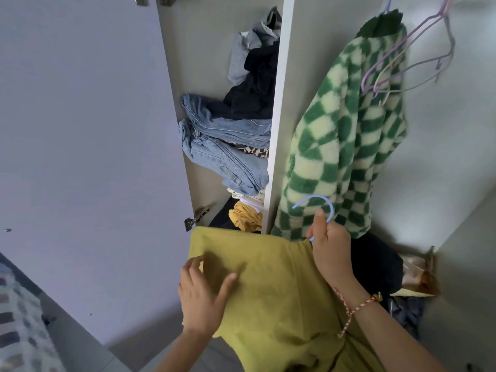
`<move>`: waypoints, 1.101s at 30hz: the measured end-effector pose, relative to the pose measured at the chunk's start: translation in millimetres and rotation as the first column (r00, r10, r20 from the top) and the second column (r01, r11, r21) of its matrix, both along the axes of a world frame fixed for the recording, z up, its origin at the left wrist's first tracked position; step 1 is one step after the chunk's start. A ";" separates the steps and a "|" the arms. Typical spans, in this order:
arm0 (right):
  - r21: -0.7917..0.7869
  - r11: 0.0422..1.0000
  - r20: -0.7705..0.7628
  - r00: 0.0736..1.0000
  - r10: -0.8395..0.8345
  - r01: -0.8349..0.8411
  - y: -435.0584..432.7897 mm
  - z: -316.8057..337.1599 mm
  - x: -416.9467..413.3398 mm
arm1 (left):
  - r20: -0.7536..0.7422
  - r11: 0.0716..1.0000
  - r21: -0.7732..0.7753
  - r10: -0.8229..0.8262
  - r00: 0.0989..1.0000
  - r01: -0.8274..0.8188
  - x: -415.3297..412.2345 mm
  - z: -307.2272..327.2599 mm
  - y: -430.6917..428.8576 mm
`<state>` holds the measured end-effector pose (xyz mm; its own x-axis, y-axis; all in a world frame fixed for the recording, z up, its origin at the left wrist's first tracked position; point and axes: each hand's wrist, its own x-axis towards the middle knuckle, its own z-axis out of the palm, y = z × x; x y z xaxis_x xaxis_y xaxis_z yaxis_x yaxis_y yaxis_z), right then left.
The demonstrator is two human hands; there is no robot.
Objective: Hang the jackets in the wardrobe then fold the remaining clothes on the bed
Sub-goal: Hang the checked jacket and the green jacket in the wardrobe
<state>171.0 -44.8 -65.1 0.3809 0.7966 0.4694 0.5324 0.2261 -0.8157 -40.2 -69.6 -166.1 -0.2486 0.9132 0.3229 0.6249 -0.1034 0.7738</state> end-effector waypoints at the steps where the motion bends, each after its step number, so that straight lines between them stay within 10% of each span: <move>1: 0.009 1.000 -0.006 1.000 -0.012 0.012 0.9 0.8 1.7 | -0.071 0.998 -0.061 -0.008 0.997 0.003 0.3 -8.6 -0.6; 4: 0.008 1.000 -0.021 1.000 -0.016 0.016 2.0 4.5 4.9 | -0.093 0.998 -0.058 0.013 0.996 -0.019 0.9 -15.4 3.2; 9: 0.022 1.000 0.051 0.999 0.010 -0.012 -1.4 1.2 3.4 | 0.337 0.989 0.012 0.135 0.932 -0.147 -4.9 33.7 14.0; 14: -0.130 0.988 0.142 0.988 -0.060 0.078 -2.4 -11.8 1.5 | 0.040 0.957 0.285 0.047 0.998 -0.056 -25.5 65.6 20.1; 21: -0.390 0.865 -0.163 0.948 0.272 -0.315 -29.1 -47.4 -38.3 | 0.203 0.954 0.274 0.067 0.977 -0.123 -7.3 79.2 21.3; 33: -0.438 0.612 -0.599 0.722 0.347 -0.658 -30.0 -59.5 -65.5 | 0.299 0.955 0.289 -0.022 0.954 -0.068 6.0 112.0 27.8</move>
<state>105.5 -74.8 -124.6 -0.1484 0.9534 -0.2626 0.0600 -0.2563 -0.9647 -34.3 -41.8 -54.1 -0.3938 0.7821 0.4830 0.3771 -0.3417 0.8608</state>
